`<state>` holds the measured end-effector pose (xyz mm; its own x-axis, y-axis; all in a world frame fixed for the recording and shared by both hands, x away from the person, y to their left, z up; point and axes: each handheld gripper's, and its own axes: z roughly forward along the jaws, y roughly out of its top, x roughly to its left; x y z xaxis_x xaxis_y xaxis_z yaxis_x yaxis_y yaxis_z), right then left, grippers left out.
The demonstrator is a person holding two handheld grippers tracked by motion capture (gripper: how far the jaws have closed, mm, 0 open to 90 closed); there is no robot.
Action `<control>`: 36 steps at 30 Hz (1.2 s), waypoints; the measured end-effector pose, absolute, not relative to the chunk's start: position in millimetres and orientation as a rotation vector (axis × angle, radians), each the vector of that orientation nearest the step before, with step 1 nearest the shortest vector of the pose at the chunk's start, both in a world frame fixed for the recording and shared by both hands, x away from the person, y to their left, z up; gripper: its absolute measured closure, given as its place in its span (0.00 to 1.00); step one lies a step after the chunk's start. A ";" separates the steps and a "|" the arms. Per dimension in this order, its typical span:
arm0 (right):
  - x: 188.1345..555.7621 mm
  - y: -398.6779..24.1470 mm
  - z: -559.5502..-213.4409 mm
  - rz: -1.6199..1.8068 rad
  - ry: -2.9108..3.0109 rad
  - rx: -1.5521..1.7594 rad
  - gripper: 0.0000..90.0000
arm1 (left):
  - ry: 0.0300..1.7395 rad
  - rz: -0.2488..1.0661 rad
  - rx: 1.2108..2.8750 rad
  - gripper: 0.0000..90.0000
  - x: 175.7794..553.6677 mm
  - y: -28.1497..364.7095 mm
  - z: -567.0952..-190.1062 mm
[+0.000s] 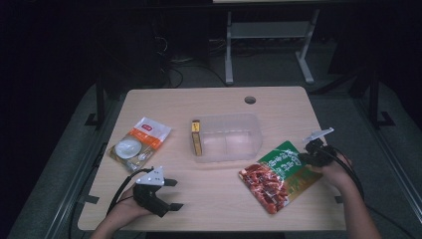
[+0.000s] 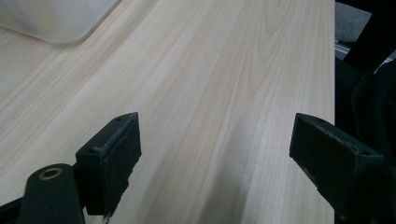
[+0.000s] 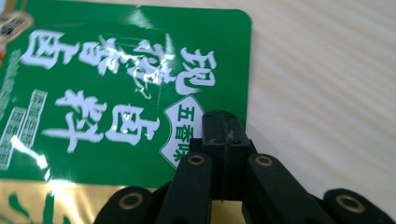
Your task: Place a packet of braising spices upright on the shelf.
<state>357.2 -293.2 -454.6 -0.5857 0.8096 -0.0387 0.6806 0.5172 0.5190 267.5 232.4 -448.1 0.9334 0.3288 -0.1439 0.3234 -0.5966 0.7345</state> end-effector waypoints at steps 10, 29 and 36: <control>327.6 -263.3 -452.4 0.717 2.632 1.117 1.00 | 0.464 0.014 2.246 0.18 266.3 234.9 -446.6; 298.2 -183.2 -440.4 0.956 2.844 0.696 1.00 | 0.439 0.014 2.263 0.18 262.5 227.0 -446.2; 269.4 -134.9 -440.0 1.093 2.960 0.325 1.00 | 0.439 0.016 2.267 0.18 262.3 227.4 -445.9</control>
<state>269.4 -134.9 -440.0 -0.9786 0.1804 0.0992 0.2016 0.7415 0.6399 262.3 227.4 -445.9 0.9393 0.3177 -0.1293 0.3074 -0.6126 0.7282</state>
